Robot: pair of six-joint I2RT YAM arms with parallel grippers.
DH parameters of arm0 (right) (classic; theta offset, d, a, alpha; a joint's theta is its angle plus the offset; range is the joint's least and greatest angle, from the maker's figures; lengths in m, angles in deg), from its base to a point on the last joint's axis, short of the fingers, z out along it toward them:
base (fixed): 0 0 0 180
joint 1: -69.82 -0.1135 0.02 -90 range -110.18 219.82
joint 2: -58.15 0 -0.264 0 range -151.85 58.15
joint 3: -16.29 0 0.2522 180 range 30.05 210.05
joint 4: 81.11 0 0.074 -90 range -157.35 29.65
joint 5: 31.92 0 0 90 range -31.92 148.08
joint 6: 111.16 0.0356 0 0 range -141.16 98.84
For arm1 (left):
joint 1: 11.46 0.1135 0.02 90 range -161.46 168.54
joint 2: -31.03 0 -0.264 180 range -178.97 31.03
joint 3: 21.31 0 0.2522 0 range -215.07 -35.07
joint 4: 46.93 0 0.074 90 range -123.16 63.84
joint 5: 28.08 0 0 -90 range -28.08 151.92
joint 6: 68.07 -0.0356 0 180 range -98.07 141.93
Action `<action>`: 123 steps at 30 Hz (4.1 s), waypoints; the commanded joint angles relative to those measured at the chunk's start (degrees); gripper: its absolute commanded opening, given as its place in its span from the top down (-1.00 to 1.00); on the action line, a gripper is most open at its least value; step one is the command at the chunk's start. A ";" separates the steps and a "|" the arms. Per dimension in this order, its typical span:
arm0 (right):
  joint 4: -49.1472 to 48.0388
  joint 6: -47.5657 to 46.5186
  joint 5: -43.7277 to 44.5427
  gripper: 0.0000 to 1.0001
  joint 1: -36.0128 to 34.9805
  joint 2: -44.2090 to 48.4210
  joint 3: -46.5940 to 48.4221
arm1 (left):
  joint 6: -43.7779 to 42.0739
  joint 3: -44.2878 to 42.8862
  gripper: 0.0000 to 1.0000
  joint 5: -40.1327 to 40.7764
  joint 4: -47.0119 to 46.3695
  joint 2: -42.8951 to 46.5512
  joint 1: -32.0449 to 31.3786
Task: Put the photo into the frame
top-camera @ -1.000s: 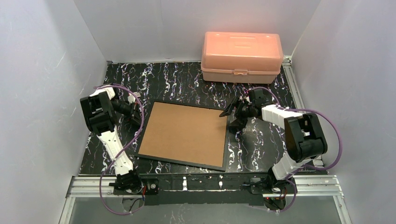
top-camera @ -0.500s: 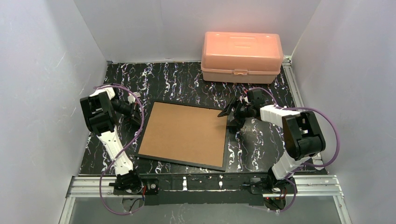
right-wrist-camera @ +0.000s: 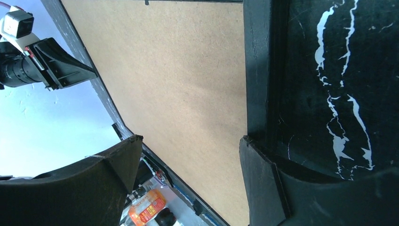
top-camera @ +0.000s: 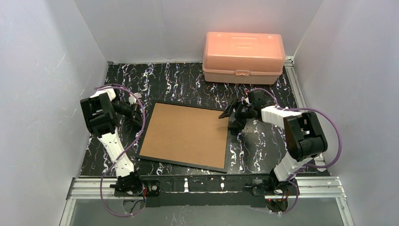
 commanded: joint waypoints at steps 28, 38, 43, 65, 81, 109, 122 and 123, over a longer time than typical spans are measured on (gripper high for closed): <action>7.59 -6.70 -3.66 -0.66 4.98 0.96 1.56 | -0.79 0.60 1.00 -2.68 0.35 2.65 -0.68; 2.00 -3.43 -6.26 -0.64 4.69 1.88 -2.48 | -0.41 0.48 1.00 -2.87 0.35 2.48 -0.73; 7.67 -5.32 -5.16 -0.63 4.45 7.54 -5.97 | -0.53 1.39 1.00 -2.93 0.35 2.64 -0.68; 8.16 0.83 -4.33 -0.64 -4.89 18.02 -17.81 | -0.56 2.74 1.00 -1.69 -0.18 3.52 -0.69; 7.87 0.57 -3.50 -0.62 -6.14 16.90 -16.29 | -0.96 3.03 1.00 -1.22 -0.18 3.70 -0.68; 7.15 1.69 -4.25 -0.61 -6.51 16.84 -15.95 | -0.89 3.06 1.00 -1.26 -0.09 4.06 -0.68; 2.13 3.40 -3.42 -0.60 -7.31 14.30 -18.26 | -1.01 3.31 1.00 -1.34 0.00 4.13 -0.68; 1.72 3.44 -3.33 -0.60 -7.34 14.07 -18.34 | -1.09 3.38 1.00 -1.32 0.00 4.19 -0.68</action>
